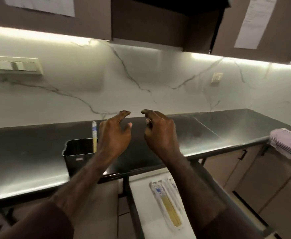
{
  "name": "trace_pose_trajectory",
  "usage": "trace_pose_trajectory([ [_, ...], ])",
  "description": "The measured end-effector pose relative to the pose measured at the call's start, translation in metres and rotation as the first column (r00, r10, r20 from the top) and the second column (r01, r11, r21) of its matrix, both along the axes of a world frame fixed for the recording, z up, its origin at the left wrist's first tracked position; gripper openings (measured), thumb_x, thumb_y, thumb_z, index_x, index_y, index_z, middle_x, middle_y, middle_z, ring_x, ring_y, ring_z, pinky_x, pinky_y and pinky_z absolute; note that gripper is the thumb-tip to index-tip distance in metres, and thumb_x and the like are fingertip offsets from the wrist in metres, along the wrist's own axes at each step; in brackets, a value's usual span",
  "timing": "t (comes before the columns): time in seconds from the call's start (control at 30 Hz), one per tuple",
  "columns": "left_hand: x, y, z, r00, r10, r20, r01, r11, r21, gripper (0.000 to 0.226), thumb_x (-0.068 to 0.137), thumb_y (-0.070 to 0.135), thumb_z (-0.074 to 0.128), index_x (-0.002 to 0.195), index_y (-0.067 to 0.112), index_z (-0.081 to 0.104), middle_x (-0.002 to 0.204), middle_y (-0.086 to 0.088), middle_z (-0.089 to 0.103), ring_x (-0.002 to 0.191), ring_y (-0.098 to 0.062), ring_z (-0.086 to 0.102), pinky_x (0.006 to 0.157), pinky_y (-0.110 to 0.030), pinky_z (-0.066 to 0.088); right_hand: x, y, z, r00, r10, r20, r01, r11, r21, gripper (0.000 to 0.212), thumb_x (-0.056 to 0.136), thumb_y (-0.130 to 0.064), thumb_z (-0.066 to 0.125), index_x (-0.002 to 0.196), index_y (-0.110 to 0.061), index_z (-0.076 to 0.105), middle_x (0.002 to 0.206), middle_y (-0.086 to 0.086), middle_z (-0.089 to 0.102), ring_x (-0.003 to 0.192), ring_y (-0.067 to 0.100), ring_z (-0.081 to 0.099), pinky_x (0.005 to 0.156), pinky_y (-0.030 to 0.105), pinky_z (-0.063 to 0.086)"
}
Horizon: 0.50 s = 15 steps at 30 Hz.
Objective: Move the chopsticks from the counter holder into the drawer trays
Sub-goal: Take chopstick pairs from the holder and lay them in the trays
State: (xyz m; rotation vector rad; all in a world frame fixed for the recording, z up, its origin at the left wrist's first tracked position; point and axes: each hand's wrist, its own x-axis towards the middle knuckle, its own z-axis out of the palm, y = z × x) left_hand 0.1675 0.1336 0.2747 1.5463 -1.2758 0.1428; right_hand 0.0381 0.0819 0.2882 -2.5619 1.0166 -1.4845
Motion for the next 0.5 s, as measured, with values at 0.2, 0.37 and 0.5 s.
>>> trace_pose_trajectory([
  [0.2,0.114,0.021,-0.008,0.998,0.058,0.017,-0.058,0.997,0.043,0.039,0.082,0.011,0.071,0.121,0.015,0.067,0.123,-0.003,0.067,0.116,-0.015,0.061,0.096,-0.009,0.033,0.110,0.015,-0.004,0.998,0.055,-0.003,-0.055,0.998,0.006,0.036,0.086,0.005,0.056,0.118,-0.006,0.067,0.104,0.012,0.073,0.089,0.023,0.068,0.078,0.031,0.053],
  [0.37,0.181,0.015,-0.012,0.998,0.044,0.040,-0.047,0.996,0.080,0.041,0.083,0.010,0.072,0.124,0.012,0.064,0.125,-0.005,0.066,0.116,-0.016,0.062,0.097,-0.015,0.035,0.176,0.010,-0.021,0.998,0.064,-0.019,-0.062,0.995,0.075,0.035,0.086,0.002,0.059,0.119,-0.006,0.067,0.108,0.011,0.073,0.096,0.020,0.068,0.087,0.027,0.050],
  [0.5,0.209,-0.004,-0.029,0.999,0.028,0.025,-0.031,0.993,0.113,0.044,0.083,0.011,0.071,0.126,0.016,0.062,0.126,-0.001,0.065,0.117,-0.011,0.059,0.096,-0.011,0.032,0.208,-0.002,-0.043,0.992,0.096,-0.076,-0.081,0.979,0.186,0.036,0.089,-0.002,0.059,0.124,-0.008,0.064,0.117,0.009,0.070,0.106,0.018,0.066,0.096,0.033,0.052],
])
